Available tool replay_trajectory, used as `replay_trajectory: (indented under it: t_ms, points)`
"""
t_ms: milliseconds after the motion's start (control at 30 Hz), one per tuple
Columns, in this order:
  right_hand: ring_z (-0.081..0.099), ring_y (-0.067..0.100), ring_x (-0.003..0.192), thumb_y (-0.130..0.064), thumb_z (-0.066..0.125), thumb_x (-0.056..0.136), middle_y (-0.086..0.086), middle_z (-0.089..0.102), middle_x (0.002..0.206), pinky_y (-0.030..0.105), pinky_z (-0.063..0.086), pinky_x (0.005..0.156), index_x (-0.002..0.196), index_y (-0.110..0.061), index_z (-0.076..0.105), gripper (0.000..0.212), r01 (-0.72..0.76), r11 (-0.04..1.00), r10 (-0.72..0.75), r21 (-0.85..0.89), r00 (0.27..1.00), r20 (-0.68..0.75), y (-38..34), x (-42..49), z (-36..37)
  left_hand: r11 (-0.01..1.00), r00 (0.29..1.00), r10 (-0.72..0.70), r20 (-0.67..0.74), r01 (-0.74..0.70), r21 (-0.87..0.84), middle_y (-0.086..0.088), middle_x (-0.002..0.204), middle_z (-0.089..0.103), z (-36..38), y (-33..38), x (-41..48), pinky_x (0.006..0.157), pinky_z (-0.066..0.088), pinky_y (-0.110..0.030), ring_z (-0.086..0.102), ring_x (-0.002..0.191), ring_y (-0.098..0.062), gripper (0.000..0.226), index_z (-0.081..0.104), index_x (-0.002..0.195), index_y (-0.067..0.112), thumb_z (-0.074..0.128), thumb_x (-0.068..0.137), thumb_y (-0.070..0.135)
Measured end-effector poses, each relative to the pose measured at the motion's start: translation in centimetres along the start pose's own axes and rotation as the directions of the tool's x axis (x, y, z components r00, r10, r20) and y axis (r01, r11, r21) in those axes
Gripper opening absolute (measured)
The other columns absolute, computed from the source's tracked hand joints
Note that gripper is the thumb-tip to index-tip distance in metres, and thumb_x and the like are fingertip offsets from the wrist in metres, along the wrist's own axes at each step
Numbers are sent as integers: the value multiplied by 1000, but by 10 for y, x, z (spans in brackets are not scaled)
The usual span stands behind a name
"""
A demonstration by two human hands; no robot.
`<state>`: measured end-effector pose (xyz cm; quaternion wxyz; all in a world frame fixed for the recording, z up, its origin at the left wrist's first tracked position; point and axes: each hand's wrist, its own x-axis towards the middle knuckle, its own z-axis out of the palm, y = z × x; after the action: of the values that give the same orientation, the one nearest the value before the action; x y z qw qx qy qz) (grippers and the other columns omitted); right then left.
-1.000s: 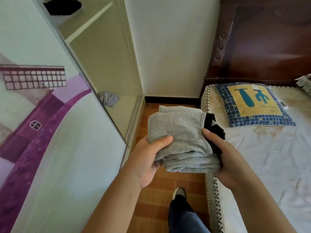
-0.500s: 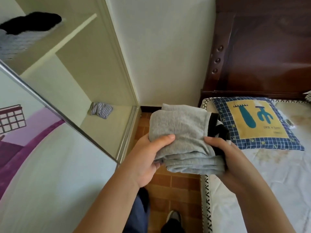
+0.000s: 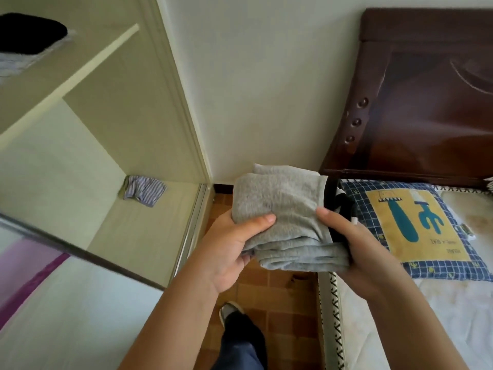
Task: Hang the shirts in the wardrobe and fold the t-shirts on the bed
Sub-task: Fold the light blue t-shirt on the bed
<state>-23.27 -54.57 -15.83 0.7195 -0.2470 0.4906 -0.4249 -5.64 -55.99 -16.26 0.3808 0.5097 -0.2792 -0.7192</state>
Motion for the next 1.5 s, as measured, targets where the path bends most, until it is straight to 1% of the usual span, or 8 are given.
replay_trajectory:
  t_ms: [100,300,667,767,1000,1200,1367,1500]
  points:
    - [70,28,90,-21,63,68,15,72,100,32,59,70,107,-3,65,43,0,995,4,-103,999,37,-28,53,38,998,998,54,-29,-55,-43,-10,108,70,-31,40,36,90,51,-37,67,101,-24,64,59,119,6,72,58,22]
    - [70,29,90,-19,62,70,15,72,99,34,59,74,105,-2,65,39,32,978,0,-206,988,157,-72,153,117,977,979,179,-95,-188,-101,-11,103,72,-94,120,84,86,52,-38,69,96,-24,52,61,114,5,67,64,19]
    - [70,31,88,-20,60,66,17,72,97,36,58,74,106,0,64,45,43,957,57,-286,941,333,-116,283,199,920,899,292,-326,-357,-163,-9,92,74,-149,202,147,63,58,-26,72,82,-20,18,64,100,7,59,83,3]
    - [70,32,88,-21,62,65,17,71,98,35,59,71,108,0,63,48,43,939,102,-342,913,395,-131,323,212,915,865,284,-413,-374,-154,-10,95,73,-156,216,172,63,58,-27,71,84,-23,23,64,106,2,59,84,7]
    - [70,28,80,-21,62,64,18,72,93,31,58,62,103,-1,65,44,62,897,223,-437,791,570,-193,415,246,829,696,284,-660,-524,-196,-8,94,73,-150,266,232,56,54,-24,71,79,-18,37,62,112,5,65,75,11]
    - [70,26,89,-21,63,62,12,72,100,30,59,70,111,-9,64,50,78,874,322,-479,646,692,-214,471,290,755,524,250,-814,-632,-175,-4,94,74,-150,291,255,62,57,-24,71,82,-18,30,62,108,12,63,78,12]
    - [70,24,89,-21,60,66,9,73,100,27,58,66,108,-15,64,43,52,870,394,-491,525,754,-204,492,320,733,423,232,-876,-668,-128,-6,94,74,-167,300,256,60,56,-25,71,82,-20,48,62,112,9,64,65,18]
    - [70,24,89,-22,59,67,8,72,102,26,57,64,110,-15,63,44,61,860,422,-506,472,774,-200,509,352,717,365,227,-903,-690,-99,-7,96,73,-190,312,258,70,58,-32,71,87,-24,51,62,112,8,64,63,20]
